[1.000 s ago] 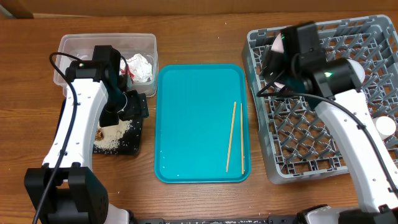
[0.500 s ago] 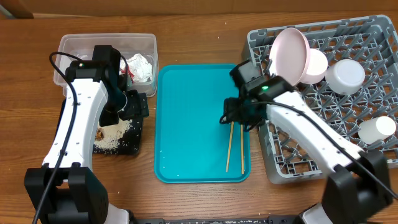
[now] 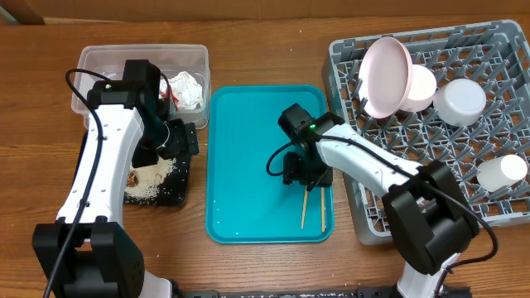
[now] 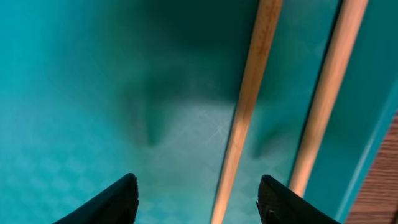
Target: Sort waste into correct bins and load items into the dishwasher
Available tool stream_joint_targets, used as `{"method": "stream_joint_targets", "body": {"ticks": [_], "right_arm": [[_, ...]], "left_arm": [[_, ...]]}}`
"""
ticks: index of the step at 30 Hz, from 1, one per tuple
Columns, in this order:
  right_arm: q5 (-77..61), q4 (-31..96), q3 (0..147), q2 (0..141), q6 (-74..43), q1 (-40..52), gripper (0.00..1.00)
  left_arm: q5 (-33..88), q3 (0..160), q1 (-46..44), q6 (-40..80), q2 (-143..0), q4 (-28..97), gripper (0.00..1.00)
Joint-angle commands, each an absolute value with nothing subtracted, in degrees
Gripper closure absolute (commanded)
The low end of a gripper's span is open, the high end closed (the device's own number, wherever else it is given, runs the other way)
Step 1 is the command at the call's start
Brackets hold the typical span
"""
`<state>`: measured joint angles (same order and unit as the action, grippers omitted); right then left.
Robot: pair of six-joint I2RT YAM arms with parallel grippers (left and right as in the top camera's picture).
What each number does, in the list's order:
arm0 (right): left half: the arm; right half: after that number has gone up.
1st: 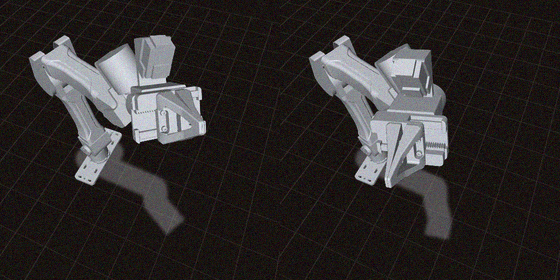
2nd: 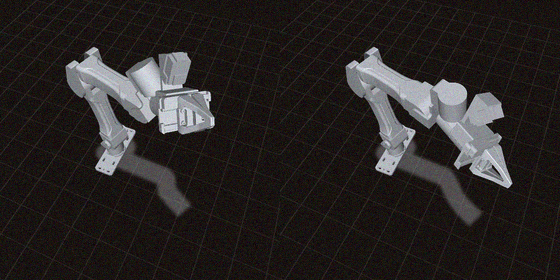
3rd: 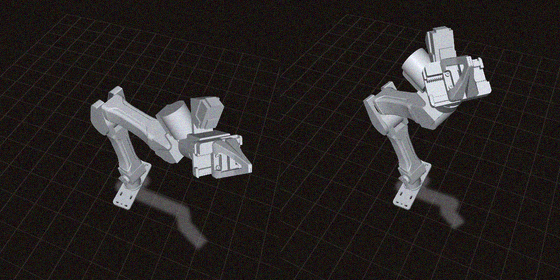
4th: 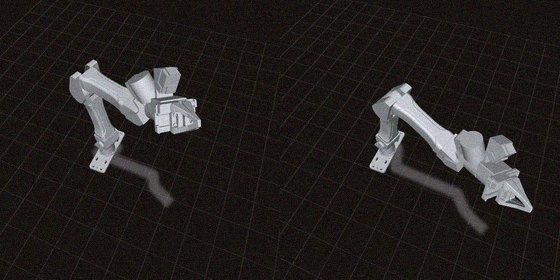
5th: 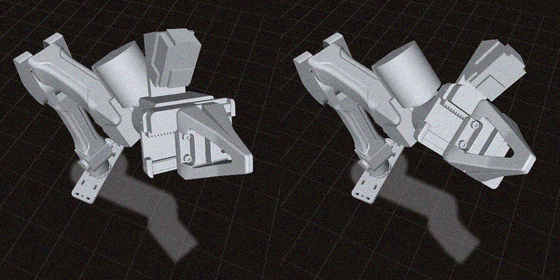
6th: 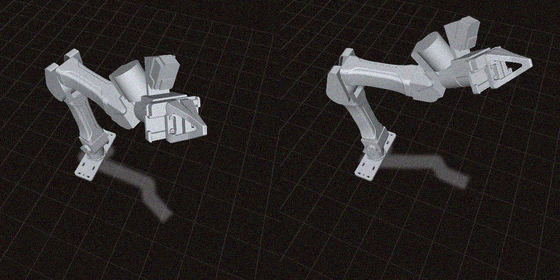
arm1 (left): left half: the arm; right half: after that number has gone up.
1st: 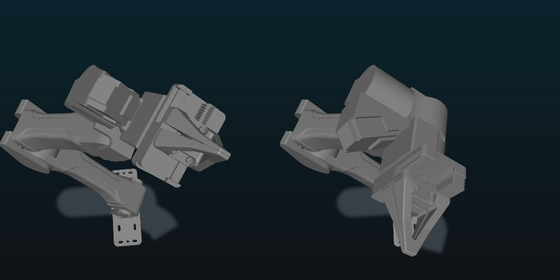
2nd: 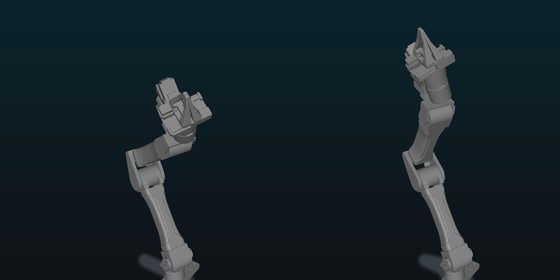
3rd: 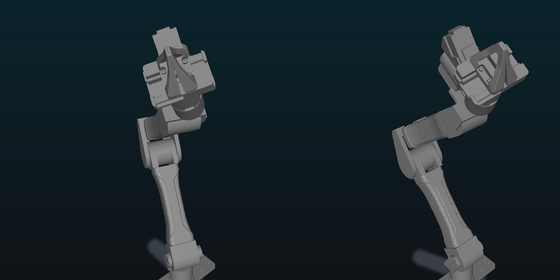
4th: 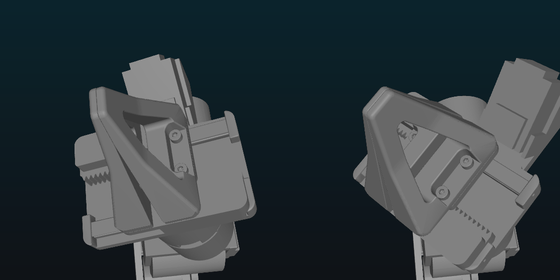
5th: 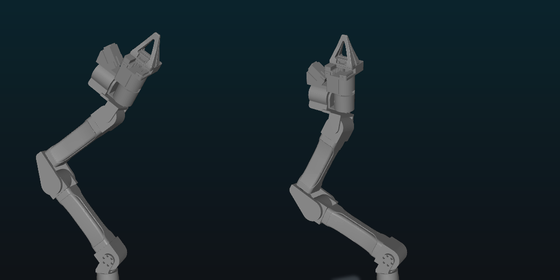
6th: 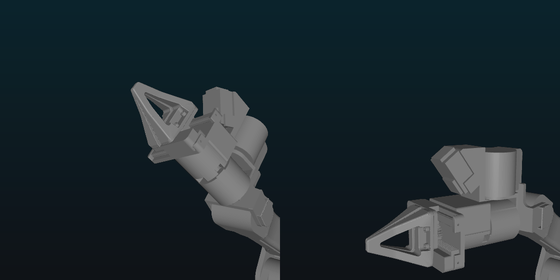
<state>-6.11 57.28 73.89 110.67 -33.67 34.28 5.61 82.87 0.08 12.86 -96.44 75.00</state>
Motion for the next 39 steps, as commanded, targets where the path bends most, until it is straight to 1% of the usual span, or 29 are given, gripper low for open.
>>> {"method": "stream_joint_targets", "body": {"ticks": [1, 3, 6, 8, 12, 13, 18, 23, 25, 27, 36, 39], "right_arm": [[-6.33, 57.08, 72.64, 111.85, -35.90, 34.46, 0.40], [-6.31, 57.28, 72.36, 112.03, -35.90, 34.46, 0.46], [-6.33, 57.30, 72.29, 112.05, -35.90, 34.46, 0.59], [-6.31, 57.30, 72.29, 112.05, -36.01, 34.46, 0.65], [-6.33, 57.30, 72.27, 112.05, -36.29, 34.46, 0.81], [-6.33, 57.30, 72.27, 112.05, -36.29, 34.46, 0.83], [-6.31, 57.30, 72.27, 112.05, -36.27, 34.46, 0.88], [-7.25, 57.78, 72.27, 112.05, -36.25, 34.46, 0.89], [-8.10, 57.71, 72.27, 112.05, -36.25, 34.46, 0.94], [-8.29, 57.78, 72.29, 111.98, -36.25, 34.46, 0.96], [-5.50, 63.55, 77.73, 108.51, -33.91, 34.28, 0.96], [-3.25, 66.61, 81.82, 105.47, -30.57, 34.26, 0.96]], "left_arm": [[6.00, 82.59, -0.03, 11.77, -96.25, 74.83, 0.09], [6.00, 82.59, -0.03, 11.79, -96.25, 74.78, 0.09], [6.00, 82.59, -0.03, 11.77, -96.25, 74.72, 0.09], [6.00, 82.59, -0.03, 11.77, -96.25, 74.72, 0.09], [5.98, 82.59, -0.03, 11.77, -96.25, 74.70, 0.09], [5.98, 82.59, -0.03, 11.77, -96.25, 74.70, 0.09], [6.00, 82.61, -0.03, 11.77, -96.25, 74.72, 0.09], [6.00, 82.59, -0.03, 11.79, -96.25, 74.72, 0.09], [6.00, 82.59, -0.03, 11.79, -96.25, 74.72, 0.09], [6.00, 82.59, -0.03, 11.77, -96.25, 74.74, 0.09], [5.96, 82.59, -0.03, 11.77, -96.25, 74.72, 0.08], [5.98, 82.59, -0.03, 11.77, -96.25, 74.70, 0.08]]}}
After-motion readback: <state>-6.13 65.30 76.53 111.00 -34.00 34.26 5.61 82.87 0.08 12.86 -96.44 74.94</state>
